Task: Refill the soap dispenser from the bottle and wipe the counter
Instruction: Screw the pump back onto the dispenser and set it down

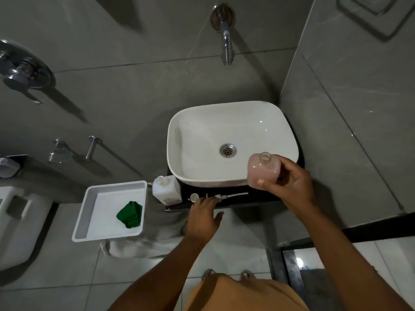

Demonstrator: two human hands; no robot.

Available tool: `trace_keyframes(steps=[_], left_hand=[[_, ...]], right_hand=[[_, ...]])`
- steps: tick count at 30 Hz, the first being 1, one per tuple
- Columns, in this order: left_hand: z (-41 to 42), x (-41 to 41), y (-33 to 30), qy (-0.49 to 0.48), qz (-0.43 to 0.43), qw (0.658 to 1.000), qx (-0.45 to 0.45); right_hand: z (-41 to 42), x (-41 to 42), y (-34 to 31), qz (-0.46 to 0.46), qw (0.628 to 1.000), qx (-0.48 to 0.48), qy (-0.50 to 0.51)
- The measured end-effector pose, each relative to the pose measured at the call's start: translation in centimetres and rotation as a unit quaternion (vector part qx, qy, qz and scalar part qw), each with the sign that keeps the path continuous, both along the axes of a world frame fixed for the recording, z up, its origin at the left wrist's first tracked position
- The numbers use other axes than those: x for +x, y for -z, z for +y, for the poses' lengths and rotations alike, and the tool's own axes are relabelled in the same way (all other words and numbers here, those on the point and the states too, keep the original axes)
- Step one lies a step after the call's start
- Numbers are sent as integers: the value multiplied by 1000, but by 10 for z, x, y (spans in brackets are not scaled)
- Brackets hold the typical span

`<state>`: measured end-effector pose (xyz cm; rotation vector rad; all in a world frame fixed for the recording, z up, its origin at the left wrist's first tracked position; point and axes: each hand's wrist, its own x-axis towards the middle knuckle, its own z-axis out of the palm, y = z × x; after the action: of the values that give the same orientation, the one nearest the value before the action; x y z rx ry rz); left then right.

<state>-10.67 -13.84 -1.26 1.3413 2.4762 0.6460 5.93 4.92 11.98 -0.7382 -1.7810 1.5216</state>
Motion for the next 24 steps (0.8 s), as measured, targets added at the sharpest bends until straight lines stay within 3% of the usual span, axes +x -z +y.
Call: trace_keyframes(steps=[5, 13, 17, 19, 24], left_hand=[[32, -18, 9, 112, 126, 975, -145], [36, -16, 3, 72, 182, 967, -161], [30, -14, -4, 45, 110, 989, -88], [19, -10, -18, 30, 61, 998, -8], [-16, -21, -100, -27, -41, 980, 192]], right_hand=[[6, 10, -1, -24, 999, 25, 16], [12, 19, -6, -22, 999, 31, 30], [12, 18, -6, -15, 999, 23, 28], [12, 18, -3, -17, 999, 18, 30], [9, 14, 1, -14, 1000, -1, 23]])
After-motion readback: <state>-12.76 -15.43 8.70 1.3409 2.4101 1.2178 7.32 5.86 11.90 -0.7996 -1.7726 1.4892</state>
